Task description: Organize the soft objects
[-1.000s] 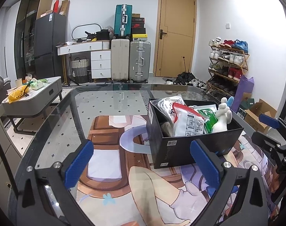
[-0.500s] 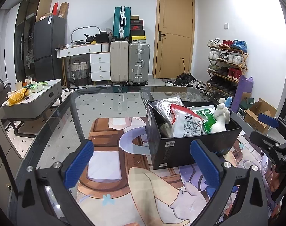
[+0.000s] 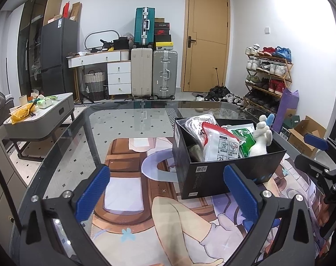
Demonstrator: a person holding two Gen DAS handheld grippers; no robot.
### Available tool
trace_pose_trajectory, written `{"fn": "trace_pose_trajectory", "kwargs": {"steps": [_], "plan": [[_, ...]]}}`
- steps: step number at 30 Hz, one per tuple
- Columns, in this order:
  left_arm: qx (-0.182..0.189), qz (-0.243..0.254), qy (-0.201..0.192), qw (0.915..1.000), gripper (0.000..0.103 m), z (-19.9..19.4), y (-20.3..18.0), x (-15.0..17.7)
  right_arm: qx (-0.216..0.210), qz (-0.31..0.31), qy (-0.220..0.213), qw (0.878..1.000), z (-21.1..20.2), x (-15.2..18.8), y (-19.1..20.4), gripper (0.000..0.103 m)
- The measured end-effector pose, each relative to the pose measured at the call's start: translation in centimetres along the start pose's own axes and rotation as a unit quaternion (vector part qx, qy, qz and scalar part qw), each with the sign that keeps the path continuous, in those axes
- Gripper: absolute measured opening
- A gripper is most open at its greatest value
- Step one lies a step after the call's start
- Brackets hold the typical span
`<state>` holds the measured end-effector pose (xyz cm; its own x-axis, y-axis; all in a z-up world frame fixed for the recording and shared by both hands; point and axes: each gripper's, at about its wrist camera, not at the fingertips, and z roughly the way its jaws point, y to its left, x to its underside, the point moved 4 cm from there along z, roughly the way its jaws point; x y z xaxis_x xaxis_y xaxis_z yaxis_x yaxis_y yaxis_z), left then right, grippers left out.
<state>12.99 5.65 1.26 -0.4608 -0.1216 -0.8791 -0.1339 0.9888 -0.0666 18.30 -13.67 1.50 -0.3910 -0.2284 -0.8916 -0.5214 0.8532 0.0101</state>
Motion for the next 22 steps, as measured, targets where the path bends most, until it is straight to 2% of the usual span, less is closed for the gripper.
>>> {"fn": "trace_pose_trajectory", "kwargs": {"steps": [22], "plan": [[-0.001,0.002,-0.001,1.0,0.103,-0.03,0.11,-0.02,-0.001,0.001,0.0,1.0,0.01,0.01,-0.01,0.102]]}}
